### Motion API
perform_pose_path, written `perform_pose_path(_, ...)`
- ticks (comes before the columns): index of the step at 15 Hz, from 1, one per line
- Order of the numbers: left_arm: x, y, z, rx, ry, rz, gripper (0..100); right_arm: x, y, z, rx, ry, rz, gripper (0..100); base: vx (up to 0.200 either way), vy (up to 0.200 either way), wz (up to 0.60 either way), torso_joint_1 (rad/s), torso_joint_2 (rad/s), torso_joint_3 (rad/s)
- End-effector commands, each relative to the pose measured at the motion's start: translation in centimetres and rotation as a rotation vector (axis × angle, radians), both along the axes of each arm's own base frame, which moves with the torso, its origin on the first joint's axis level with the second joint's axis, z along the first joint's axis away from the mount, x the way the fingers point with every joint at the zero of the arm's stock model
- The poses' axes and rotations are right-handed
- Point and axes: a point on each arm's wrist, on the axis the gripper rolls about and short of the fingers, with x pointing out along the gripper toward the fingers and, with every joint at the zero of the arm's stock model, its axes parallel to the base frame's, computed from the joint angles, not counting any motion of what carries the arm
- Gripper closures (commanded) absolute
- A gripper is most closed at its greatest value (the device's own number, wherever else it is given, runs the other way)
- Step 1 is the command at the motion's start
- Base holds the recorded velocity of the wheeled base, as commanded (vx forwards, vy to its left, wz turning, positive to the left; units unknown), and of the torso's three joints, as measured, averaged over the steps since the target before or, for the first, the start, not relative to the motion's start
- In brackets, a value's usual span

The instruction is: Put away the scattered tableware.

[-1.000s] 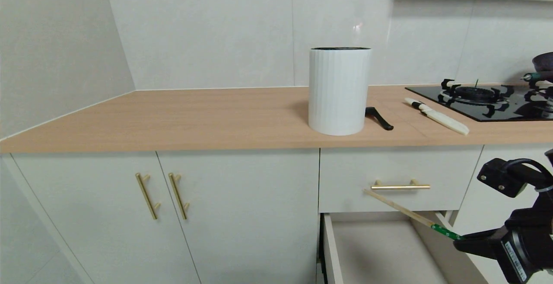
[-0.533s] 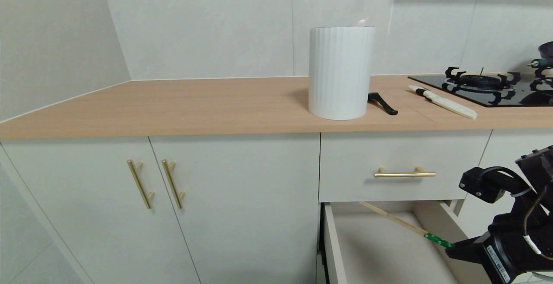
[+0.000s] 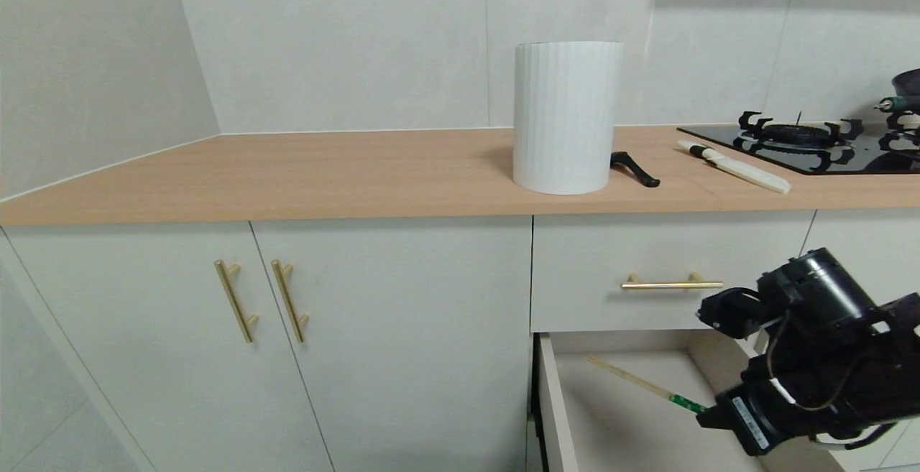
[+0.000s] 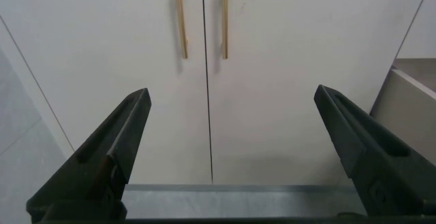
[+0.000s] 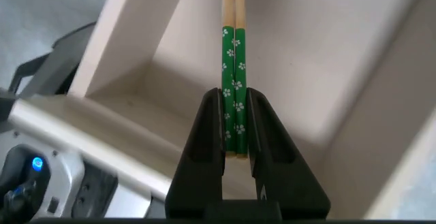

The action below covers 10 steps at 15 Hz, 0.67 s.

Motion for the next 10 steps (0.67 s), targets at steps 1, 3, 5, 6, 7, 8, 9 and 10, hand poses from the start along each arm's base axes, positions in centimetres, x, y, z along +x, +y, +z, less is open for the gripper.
perform_pose_path(1,0.0,0.0,0.0,0.000,-0.001,0.001,0,3.8,1.7,-4.4,-0.007,0.121,-0.084,100,0.000,0.000,0.00,0.000,0.00,0.000)
perform_pose_path(3,0.0,0.0,0.0,0.000,-0.001,0.001,0,6.3,3.6,-6.3,0.006,0.149,-0.137,100,0.000,0.000,0.00,0.000,0.00,0.000)
perform_pose_path(5,0.0,0.0,0.0,0.000,-0.001,0.001,0,7.8,4.7,-8.3,-0.015,0.184,-0.187,100,0.000,0.000,0.00,0.000,0.00,0.000)
perform_pose_path(6,0.0,0.0,0.0,0.000,-0.001,0.001,0,8.3,4.9,-9.1,-0.023,0.197,-0.208,100,0.000,0.000,0.00,0.000,0.00,0.000)
perform_pose_path(7,0.0,0.0,0.0,0.000,-0.001,0.001,0,8.7,5.4,-10.7,-0.056,0.221,-0.230,100,0.000,0.000,0.00,0.000,0.00,0.000)
perform_pose_path(8,0.0,0.0,0.0,0.000,-0.001,0.001,0,8.8,5.9,-11.7,-0.084,0.233,-0.240,100,0.000,0.000,0.00,0.000,0.00,0.000)
perform_pose_path(9,0.0,0.0,0.0,0.000,-0.001,0.001,0,8.7,6.2,-12.2,-0.092,0.242,-0.238,100,0.000,0.000,0.00,0.000,0.00,0.000)
perform_pose_path(10,0.0,0.0,0.0,0.000,-0.001,0.001,0,8.7,7.1,-13.3,-0.101,0.251,-0.240,100,0.000,0.000,0.00,0.000,0.00,0.000)
